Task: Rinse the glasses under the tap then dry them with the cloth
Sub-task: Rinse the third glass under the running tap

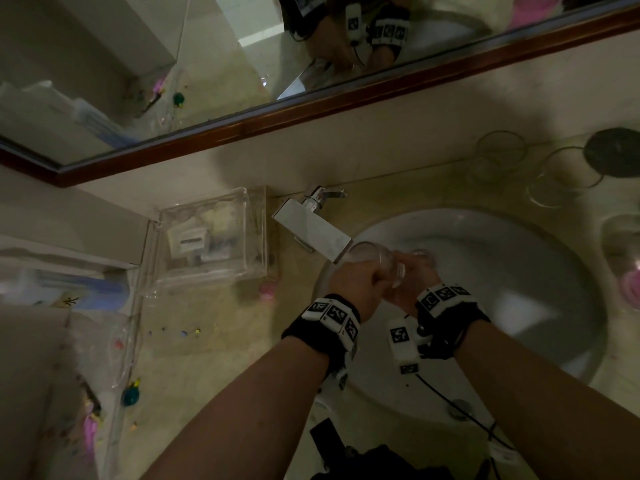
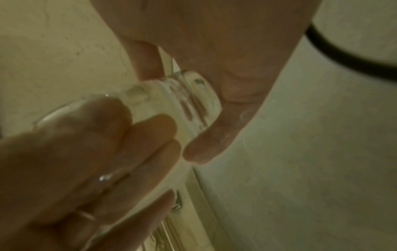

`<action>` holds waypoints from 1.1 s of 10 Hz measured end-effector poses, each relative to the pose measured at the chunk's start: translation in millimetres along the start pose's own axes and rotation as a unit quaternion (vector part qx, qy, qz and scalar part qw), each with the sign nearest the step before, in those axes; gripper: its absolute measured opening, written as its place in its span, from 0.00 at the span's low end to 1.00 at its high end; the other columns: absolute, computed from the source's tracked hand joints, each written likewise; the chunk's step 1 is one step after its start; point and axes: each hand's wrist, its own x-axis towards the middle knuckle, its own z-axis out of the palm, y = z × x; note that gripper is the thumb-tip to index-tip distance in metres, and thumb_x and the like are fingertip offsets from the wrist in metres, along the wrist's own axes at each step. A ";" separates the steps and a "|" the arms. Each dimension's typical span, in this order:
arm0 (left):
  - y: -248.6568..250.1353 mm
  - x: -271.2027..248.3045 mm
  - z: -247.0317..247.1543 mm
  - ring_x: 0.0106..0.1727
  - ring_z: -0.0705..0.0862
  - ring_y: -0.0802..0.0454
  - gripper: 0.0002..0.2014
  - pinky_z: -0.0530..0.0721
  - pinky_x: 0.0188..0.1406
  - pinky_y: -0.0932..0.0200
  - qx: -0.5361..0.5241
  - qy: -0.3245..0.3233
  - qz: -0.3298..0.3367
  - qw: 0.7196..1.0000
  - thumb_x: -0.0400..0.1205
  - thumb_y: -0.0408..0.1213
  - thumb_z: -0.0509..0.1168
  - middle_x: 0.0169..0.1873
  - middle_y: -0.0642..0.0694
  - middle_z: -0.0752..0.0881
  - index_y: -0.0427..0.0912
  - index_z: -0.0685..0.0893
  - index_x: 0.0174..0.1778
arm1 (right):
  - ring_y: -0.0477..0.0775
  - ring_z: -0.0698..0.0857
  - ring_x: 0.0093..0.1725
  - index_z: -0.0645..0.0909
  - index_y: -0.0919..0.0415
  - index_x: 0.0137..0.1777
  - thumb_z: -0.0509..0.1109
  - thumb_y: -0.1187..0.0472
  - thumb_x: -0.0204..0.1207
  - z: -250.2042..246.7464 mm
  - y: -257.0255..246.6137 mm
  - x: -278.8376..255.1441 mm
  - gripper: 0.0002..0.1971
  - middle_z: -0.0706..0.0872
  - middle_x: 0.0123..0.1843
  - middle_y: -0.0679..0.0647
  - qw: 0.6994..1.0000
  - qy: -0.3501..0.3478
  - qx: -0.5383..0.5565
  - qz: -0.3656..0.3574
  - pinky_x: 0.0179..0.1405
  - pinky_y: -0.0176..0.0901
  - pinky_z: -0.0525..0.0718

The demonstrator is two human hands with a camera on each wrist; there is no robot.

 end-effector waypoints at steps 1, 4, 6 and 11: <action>-0.3 1.0 -0.1 0.60 0.83 0.46 0.13 0.74 0.53 0.63 -0.001 -0.013 0.002 1.000 0.86 0.39 0.61 0.59 0.43 0.86 0.43 0.83 0.65 | 0.58 0.81 0.60 0.70 0.66 0.75 0.64 0.46 0.80 9.1 -13.9 -19.3 0.29 0.81 0.63 0.59 0.987 -0.021 0.141 0.074 0.45 0.43 0.85; 1.9 2.2 1.4 0.59 0.84 0.46 0.13 0.76 0.56 0.58 0.042 -0.019 0.017 0.999 0.85 0.39 0.61 0.59 0.46 0.88 0.49 0.86 0.62 | 0.70 0.77 0.68 0.71 0.69 0.73 0.71 0.73 0.74 11.1 -24.1 -14.5 0.26 0.76 0.70 0.66 0.978 -0.010 0.184 0.099 0.36 0.29 0.84; 9.7 -5.2 -1.7 0.62 0.82 0.43 0.14 0.69 0.49 0.65 0.008 -0.009 0.024 1.000 0.88 0.35 0.58 0.62 0.40 0.84 0.40 0.81 0.67 | 0.64 0.77 0.67 0.77 0.65 0.64 0.61 0.51 0.84 11.0 -25.0 -30.5 0.19 0.78 0.70 0.66 0.966 0.058 0.234 0.094 0.58 0.46 0.78; 2.3 -13.9 2.1 0.64 0.81 0.43 0.13 0.75 0.61 0.58 -0.019 -0.007 0.008 1.000 0.84 0.29 0.61 0.62 0.42 0.85 0.42 0.81 0.64 | 0.63 0.80 0.65 0.75 0.61 0.68 0.85 0.59 0.60 -5.3 3.5 2.2 0.36 0.80 0.66 0.63 0.997 0.075 -0.036 0.005 0.62 0.54 0.82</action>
